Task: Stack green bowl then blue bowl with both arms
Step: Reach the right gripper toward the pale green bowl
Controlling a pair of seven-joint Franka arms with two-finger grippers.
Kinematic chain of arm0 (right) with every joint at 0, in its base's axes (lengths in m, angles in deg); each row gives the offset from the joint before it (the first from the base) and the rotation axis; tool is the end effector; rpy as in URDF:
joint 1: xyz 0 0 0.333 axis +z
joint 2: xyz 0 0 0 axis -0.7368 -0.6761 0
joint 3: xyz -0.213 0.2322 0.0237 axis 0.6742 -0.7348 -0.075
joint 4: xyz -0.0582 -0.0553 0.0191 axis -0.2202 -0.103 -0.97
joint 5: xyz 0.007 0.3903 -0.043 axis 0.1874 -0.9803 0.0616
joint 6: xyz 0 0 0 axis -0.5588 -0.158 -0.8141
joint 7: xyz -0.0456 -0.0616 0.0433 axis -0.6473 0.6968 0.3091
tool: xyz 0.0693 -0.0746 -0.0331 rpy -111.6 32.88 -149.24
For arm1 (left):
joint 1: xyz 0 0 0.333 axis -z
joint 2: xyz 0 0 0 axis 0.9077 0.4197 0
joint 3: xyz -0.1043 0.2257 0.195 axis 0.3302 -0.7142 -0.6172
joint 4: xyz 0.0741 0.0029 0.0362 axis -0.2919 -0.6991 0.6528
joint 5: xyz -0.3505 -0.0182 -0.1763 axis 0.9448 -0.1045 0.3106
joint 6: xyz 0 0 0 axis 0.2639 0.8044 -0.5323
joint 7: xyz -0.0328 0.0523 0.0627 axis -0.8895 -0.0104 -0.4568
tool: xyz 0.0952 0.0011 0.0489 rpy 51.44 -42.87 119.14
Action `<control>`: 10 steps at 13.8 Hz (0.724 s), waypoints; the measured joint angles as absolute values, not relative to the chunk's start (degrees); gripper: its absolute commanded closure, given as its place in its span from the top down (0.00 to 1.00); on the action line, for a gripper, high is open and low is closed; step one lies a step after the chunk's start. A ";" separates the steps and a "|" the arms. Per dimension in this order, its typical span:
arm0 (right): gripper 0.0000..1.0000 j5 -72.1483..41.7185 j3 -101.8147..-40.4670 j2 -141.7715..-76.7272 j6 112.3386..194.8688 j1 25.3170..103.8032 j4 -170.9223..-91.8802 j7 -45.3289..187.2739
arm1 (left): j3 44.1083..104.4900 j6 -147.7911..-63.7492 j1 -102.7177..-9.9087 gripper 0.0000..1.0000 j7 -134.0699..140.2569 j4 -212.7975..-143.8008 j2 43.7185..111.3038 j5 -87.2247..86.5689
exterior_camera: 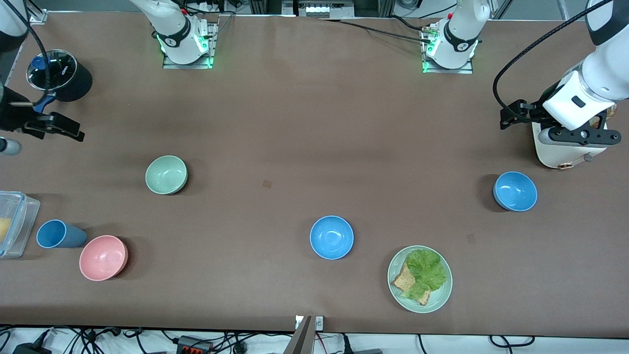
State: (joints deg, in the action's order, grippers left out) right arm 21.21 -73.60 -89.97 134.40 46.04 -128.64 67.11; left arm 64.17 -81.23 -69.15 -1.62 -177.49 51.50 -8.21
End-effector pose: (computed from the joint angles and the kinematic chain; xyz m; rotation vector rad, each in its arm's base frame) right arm 0.5769 -0.0426 0.5416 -3.1301 0.0906 0.1118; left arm 0.5470 -0.0417 0.5598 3.1236 -0.0627 -0.1644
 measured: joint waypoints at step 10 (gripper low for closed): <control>1.00 21.30 -73.59 -111.97 143.02 46.09 -129.92 67.08 | 64.17 -81.00 -69.35 1.00 -1.62 -177.49 51.56 -8.21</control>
